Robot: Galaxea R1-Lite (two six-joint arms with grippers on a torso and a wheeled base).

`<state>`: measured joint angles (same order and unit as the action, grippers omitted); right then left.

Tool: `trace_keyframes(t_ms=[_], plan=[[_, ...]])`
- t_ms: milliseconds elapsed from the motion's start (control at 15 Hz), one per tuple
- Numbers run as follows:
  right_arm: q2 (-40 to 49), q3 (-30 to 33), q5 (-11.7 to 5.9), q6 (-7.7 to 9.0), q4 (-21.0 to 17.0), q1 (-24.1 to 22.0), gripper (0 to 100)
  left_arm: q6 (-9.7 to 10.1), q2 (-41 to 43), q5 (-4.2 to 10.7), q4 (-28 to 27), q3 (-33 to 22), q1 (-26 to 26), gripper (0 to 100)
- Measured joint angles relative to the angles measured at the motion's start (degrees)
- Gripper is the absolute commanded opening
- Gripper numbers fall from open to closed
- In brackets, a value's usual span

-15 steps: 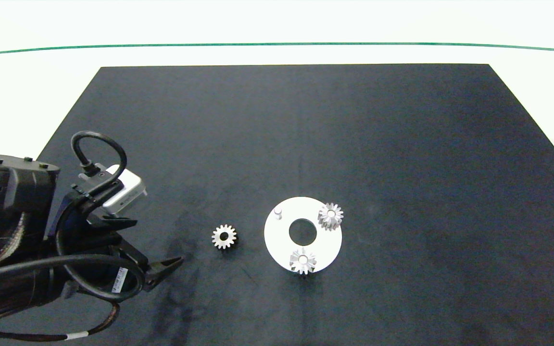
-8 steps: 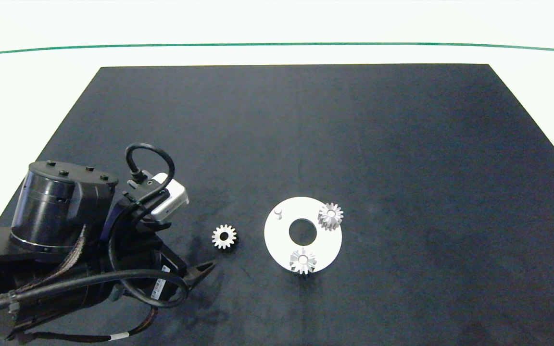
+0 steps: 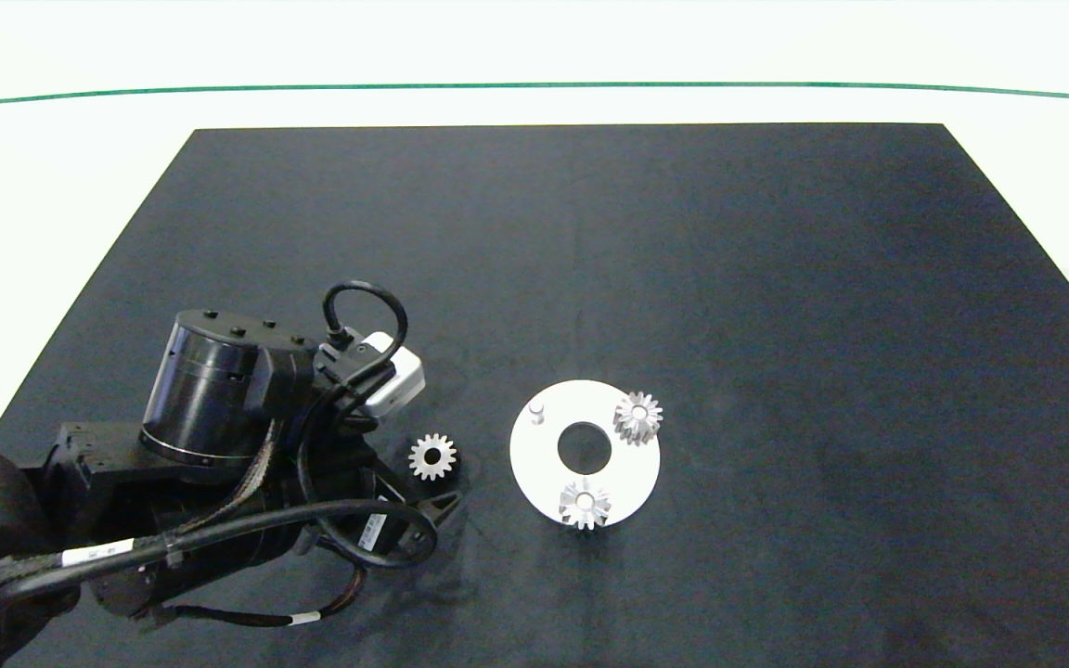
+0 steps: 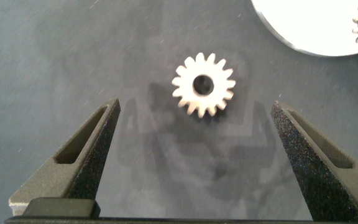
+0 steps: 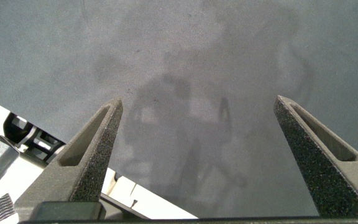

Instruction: Install three planetary gears onto the carrier pins

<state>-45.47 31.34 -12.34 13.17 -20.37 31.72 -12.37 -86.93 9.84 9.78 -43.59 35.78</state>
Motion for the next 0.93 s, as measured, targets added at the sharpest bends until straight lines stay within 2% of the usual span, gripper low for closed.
trace_keyframes(t_ms=[333,533,933], plan=[[-0.06,0.00,0.00,0.02,0.01,-0.02,100,-0.07,-3.10,0.13,0.20,-1.91,1.12,100],[-0.09,0.02,0.00,0.00,0.01,-0.02,100,-0.35,-4.41,2.23,0.26,-2.40,1.26,100],[-0.12,0.02,0.00,0.00,0.00,-0.02,100,-0.33,-5.16,2.29,0.15,-2.35,1.23,91]])
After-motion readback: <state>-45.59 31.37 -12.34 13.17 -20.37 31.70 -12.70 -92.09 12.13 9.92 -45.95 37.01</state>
